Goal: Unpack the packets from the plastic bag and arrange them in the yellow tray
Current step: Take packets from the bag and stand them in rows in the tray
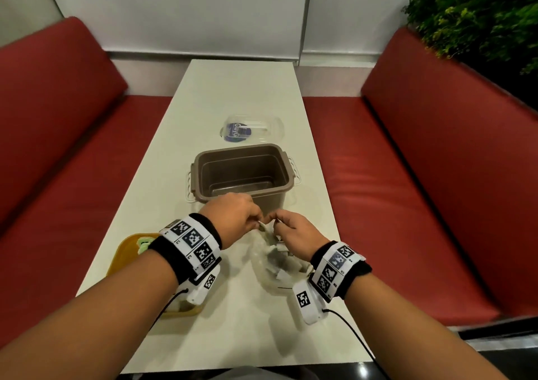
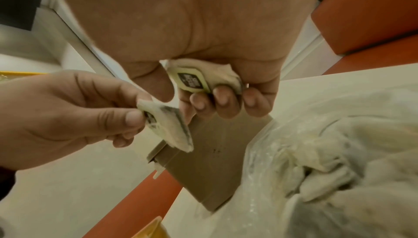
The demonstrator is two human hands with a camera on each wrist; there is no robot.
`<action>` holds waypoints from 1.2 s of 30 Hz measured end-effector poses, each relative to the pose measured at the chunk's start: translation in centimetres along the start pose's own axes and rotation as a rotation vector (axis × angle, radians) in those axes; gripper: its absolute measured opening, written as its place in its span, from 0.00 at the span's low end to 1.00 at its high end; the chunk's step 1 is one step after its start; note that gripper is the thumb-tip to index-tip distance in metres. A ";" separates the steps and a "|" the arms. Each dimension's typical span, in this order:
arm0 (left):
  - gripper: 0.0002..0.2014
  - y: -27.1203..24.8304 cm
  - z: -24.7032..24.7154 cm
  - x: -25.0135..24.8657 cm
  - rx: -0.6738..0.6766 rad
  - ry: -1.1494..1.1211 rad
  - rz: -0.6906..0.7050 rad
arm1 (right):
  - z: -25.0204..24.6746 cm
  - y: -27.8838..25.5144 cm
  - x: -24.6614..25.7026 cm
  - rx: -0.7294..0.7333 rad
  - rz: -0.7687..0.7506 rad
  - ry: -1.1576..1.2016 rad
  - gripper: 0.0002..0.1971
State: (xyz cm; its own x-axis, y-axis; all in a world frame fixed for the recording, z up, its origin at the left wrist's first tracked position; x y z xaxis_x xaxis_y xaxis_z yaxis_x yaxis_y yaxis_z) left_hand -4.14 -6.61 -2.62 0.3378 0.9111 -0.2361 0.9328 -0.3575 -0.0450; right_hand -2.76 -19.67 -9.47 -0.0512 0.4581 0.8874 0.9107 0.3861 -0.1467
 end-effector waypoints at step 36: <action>0.09 -12.3 3.5 20.4 0.377 0.171 -0.504 | 15.4 2.7 7.1 0.086 -0.032 -0.167 0.09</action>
State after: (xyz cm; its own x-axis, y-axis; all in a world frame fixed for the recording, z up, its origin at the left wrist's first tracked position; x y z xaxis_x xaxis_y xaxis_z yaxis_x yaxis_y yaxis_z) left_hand -9.17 15.61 -10.28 -0.0853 0.9946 0.0594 0.8847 0.1030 -0.4546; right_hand -6.93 -3.05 -10.34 -0.1530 0.5684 0.8084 0.8697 0.4660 -0.1630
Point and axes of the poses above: each hand's wrist, its own y-axis towards the middle knuckle, its own z-axis out of the palm, x = y × z, the point moved 7 cm from there along y, towards the middle knuckle, and after that the axes turned 3 degrees about -x, right-handed, at the moved point
